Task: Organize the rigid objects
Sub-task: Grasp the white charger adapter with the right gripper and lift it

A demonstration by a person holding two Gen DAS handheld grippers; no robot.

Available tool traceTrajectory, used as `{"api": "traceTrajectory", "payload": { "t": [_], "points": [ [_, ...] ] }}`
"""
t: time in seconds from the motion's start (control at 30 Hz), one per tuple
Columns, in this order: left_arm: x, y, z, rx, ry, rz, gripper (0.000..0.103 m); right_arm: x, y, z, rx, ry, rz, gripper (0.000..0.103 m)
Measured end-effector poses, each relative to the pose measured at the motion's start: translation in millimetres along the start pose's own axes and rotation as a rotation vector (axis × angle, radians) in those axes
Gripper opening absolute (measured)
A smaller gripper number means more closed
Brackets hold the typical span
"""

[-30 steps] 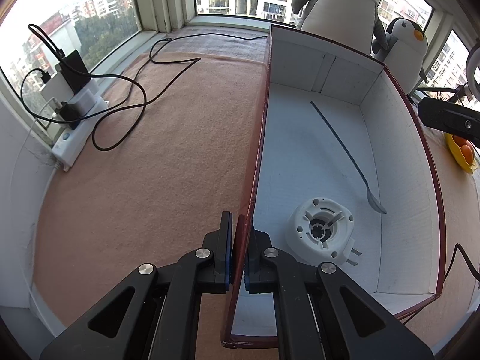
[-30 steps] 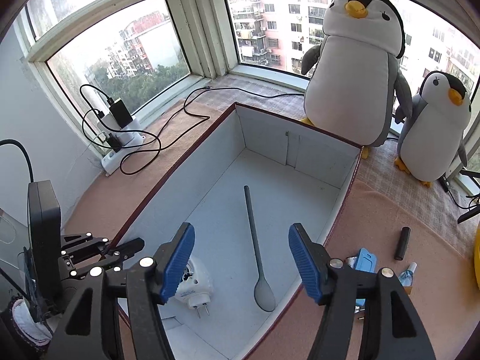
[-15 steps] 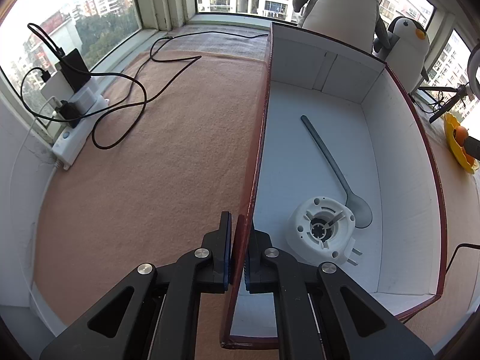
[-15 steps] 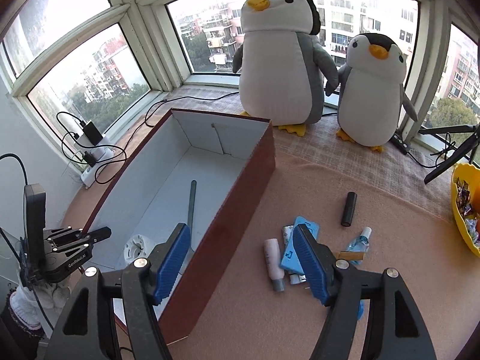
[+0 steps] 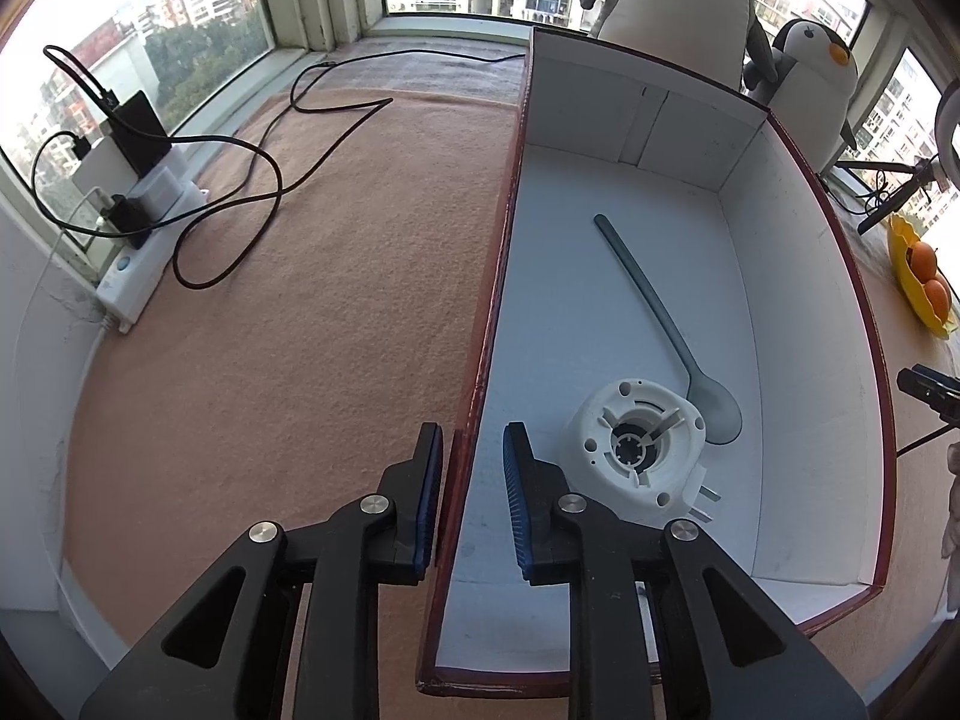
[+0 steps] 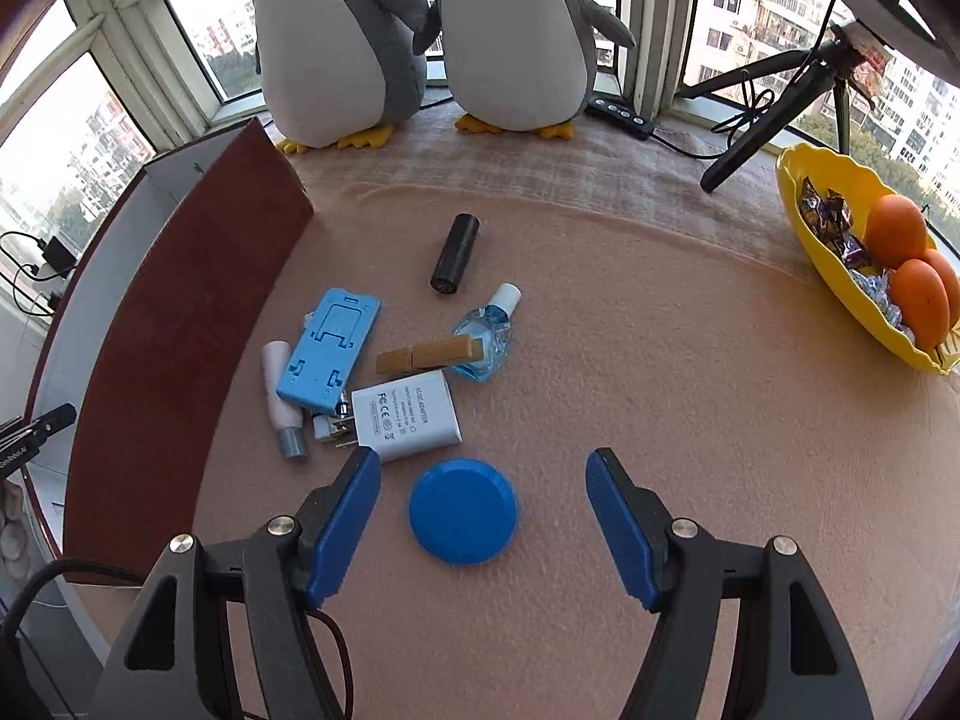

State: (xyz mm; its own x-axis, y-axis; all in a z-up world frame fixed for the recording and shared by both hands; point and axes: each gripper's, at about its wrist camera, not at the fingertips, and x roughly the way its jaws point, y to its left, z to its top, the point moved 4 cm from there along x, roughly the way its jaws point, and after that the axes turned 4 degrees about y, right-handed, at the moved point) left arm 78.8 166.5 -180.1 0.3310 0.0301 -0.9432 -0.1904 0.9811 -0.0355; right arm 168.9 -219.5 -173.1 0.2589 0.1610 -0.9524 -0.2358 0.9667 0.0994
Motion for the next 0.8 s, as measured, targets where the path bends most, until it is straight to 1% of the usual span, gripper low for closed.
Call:
{"api": "traceTrajectory", "payload": {
  "t": [0.17, 0.27, 0.43, 0.57, 0.7, 0.8],
  "points": [
    [-0.8, -0.1, -0.4, -0.003, 0.003, 0.005, 0.019, 14.7, 0.6, -7.1, -0.011, 0.024, 0.008, 0.067],
    [-1.8, -0.7, -0.6, 0.0, 0.005, 0.009, 0.019, 17.2, 11.4, -1.7, -0.031, 0.018, 0.028, 0.067],
    [-3.6, -2.9, -0.5, 0.002, 0.004, 0.011, 0.019, 24.9, 33.8, 10.5, -0.083, 0.016, 0.027, 0.067],
    [-4.9, -3.3, -1.5, -0.001, 0.005, 0.013, 0.019, 38.2, 48.0, 16.6, -0.117, 0.05, 0.038, 0.067],
    [-5.7, -2.9, -3.4, -0.004, 0.008, 0.011, 0.019, 52.0, 54.1, 19.2, -0.143, 0.078, 0.018, 0.067],
    [-6.5, -0.7, -4.8, -0.013, 0.009, 0.009, 0.019, 58.8, 56.0, 19.7, -0.148, 0.1, 0.035, 0.067]
  ]
}}
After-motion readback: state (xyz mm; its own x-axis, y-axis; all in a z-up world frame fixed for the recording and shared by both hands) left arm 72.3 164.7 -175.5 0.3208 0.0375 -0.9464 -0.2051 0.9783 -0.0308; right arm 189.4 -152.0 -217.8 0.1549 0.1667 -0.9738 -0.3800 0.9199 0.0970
